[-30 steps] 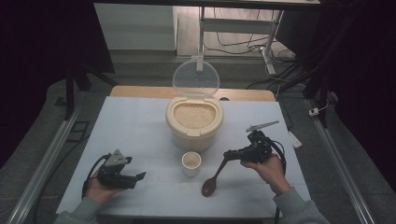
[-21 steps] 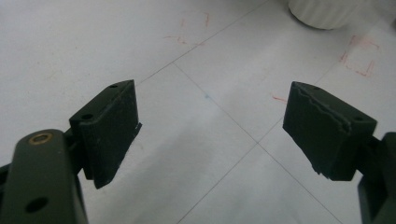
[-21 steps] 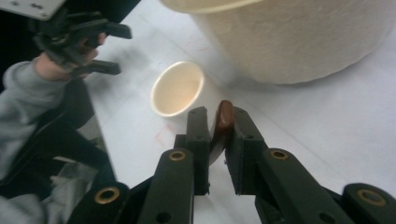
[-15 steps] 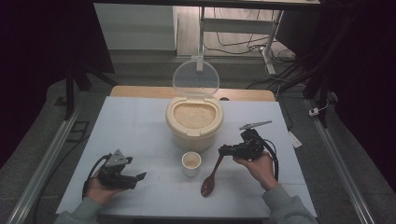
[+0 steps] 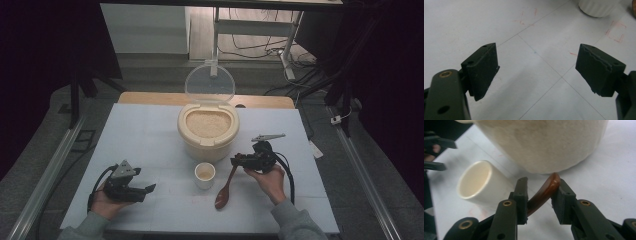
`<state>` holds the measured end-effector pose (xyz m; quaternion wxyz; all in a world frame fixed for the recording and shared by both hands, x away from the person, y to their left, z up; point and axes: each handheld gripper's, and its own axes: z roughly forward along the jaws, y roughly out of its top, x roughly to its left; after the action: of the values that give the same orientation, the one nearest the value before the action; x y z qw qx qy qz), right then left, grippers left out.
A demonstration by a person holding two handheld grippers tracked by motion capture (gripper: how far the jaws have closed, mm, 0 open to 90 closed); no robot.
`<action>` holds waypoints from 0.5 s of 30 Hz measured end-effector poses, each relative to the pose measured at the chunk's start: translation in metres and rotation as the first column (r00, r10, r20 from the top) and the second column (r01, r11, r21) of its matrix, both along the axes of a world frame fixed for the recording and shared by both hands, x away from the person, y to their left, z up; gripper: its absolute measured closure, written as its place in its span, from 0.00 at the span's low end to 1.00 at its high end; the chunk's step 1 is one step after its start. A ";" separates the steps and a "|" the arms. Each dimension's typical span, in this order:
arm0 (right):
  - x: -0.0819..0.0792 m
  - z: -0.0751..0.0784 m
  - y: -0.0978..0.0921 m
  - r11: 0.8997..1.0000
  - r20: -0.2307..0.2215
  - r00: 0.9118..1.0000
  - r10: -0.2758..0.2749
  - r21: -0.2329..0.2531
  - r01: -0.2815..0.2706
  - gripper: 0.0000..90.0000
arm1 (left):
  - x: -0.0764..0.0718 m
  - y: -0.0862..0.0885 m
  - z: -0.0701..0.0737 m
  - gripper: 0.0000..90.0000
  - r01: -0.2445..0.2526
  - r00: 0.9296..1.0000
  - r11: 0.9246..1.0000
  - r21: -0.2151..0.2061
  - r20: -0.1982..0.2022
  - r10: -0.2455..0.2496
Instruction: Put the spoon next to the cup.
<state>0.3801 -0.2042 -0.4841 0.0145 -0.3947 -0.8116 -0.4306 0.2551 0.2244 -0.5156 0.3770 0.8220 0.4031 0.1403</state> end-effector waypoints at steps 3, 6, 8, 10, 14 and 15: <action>0.004 -0.006 0.002 1.000 -0.005 1.000 -0.009 0.001 0.009 0.73 | 0.000 0.001 0.000 0.20 -0.001 1.000 1.000 0.001 0.001 0.001; 0.006 -0.012 0.004 1.000 -0.004 1.000 -0.016 -0.009 0.016 0.72 | 0.001 0.000 -0.001 0.20 0.000 1.000 1.000 0.003 -0.002 0.000; 0.008 -0.015 0.004 1.000 -0.005 1.000 -0.022 -0.011 0.022 0.71 | 0.001 0.000 -0.001 0.20 0.000 1.000 1.000 0.003 -0.002 0.000; 0.009 -0.018 0.005 1.000 -0.006 1.000 -0.024 -0.014 0.024 0.70 | 0.001 0.001 -0.001 0.20 -0.002 1.000 1.000 0.002 -0.002 0.002; 0.010 -0.024 0.007 0.999 0.003 1.000 -0.031 -0.039 0.031 0.67 | 0.000 0.000 -0.001 0.20 0.000 1.000 1.000 0.003 -0.001 0.000; 0.010 -0.025 0.008 0.998 0.006 1.000 -0.031 -0.050 0.031 0.66 | 0.000 0.000 -0.001 0.20 0.001 1.000 1.000 0.003 0.000 -0.001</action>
<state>0.3901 -0.1958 -0.5089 -0.0041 -0.4065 -0.8160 -0.4111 0.2553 0.2248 -0.5164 0.3758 0.8228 0.4027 0.1405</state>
